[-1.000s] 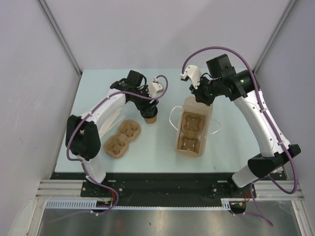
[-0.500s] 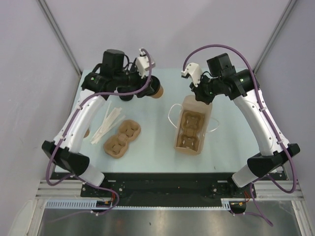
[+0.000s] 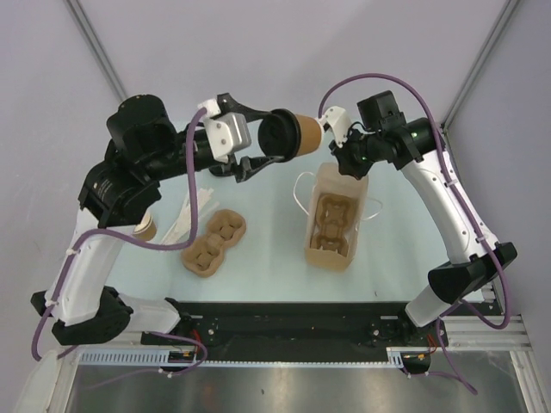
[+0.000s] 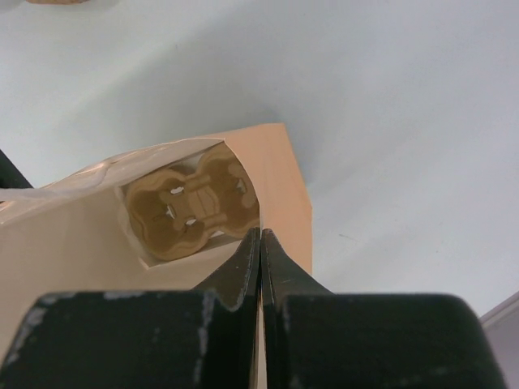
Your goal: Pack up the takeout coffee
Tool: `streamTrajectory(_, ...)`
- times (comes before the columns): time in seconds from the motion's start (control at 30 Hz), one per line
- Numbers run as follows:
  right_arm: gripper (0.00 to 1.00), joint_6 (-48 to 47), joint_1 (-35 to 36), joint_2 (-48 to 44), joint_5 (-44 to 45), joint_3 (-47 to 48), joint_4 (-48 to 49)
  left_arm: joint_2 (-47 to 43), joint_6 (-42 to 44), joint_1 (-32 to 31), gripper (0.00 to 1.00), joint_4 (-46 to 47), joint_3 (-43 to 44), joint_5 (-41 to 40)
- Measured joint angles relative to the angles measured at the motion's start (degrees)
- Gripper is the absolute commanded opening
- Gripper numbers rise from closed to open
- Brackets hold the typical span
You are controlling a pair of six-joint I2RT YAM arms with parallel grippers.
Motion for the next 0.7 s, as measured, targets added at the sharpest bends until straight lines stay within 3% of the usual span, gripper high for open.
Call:
streamTrajectory(0.23, 0.00, 1.2, -0.3, 0.2, -0.2, 0.1, 0.4, 4.3, 4.7, -9.8, 0.26, -3.8, 2.5, -1.9)
streamTrajectory(0.7, 0.00, 3.1, -1.6, 1.1, -2.2, 0.5, 0.4, 16.7, 5.2, -14.8, 0.27, -6.9, -3.0, -7.4)
